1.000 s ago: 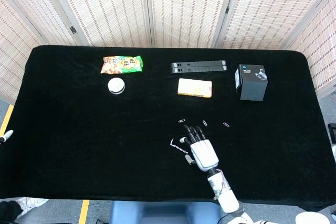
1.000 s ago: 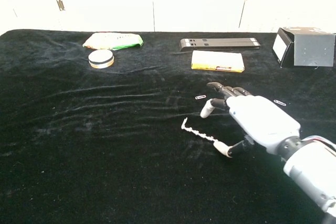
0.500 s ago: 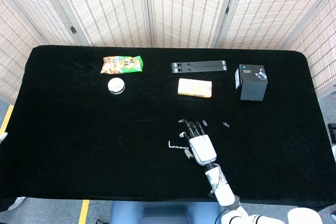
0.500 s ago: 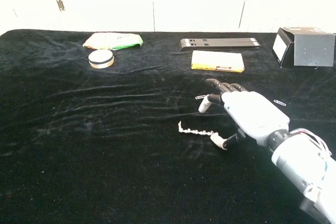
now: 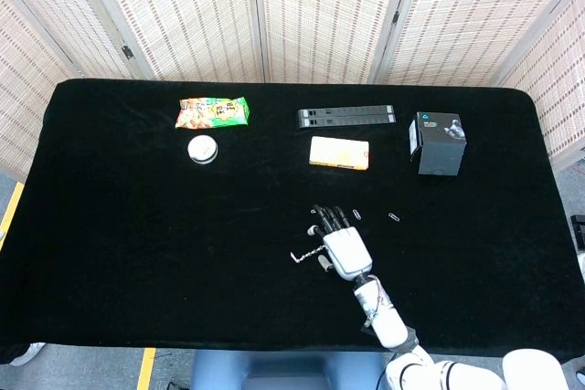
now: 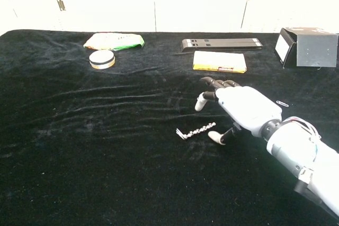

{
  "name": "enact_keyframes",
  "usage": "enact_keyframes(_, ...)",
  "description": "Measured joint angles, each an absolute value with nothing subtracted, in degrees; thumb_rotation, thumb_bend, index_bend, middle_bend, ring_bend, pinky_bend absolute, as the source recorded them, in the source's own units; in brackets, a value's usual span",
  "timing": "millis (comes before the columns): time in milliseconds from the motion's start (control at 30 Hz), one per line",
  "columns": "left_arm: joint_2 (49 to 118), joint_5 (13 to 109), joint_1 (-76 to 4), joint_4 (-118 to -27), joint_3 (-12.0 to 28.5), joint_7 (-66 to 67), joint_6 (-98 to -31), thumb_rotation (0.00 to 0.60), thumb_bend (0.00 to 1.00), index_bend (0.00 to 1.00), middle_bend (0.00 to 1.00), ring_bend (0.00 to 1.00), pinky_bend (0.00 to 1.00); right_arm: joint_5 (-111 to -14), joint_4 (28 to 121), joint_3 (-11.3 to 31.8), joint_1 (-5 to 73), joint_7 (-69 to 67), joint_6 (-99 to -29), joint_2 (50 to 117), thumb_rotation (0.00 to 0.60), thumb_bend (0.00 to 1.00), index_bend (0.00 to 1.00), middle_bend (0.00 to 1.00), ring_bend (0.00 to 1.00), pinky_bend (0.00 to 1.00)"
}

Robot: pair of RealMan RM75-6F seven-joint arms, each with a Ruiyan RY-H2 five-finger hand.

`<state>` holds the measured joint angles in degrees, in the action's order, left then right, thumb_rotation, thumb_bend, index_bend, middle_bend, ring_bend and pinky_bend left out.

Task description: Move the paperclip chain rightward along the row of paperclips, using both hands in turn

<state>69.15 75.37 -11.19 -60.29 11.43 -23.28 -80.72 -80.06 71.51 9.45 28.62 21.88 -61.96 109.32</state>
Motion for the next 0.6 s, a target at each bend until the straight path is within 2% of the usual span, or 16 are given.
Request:
enact_keyframes(333,68.77,75.63,-10.81,-61.00,11.59,-23.03,-80.91,0.600,0.16,0.08,0.42,0.34,0.52,-78.65,75.73,8.62,29.59,26.62,-61.57,106.59,0.600,0.34,0.36,0.00,0.00,0.00)
enact_keyframes(600,68.55,75.81,-10.74,-61.49,11.60,-22.66,-80.61,0.600,0.16,0.08,0.42,0.34,0.52,-76.11,78.03,8.90,31.82,30.14,-58.08,103.84,0.600,0.34,0.41,0.00,0.00,0.00)
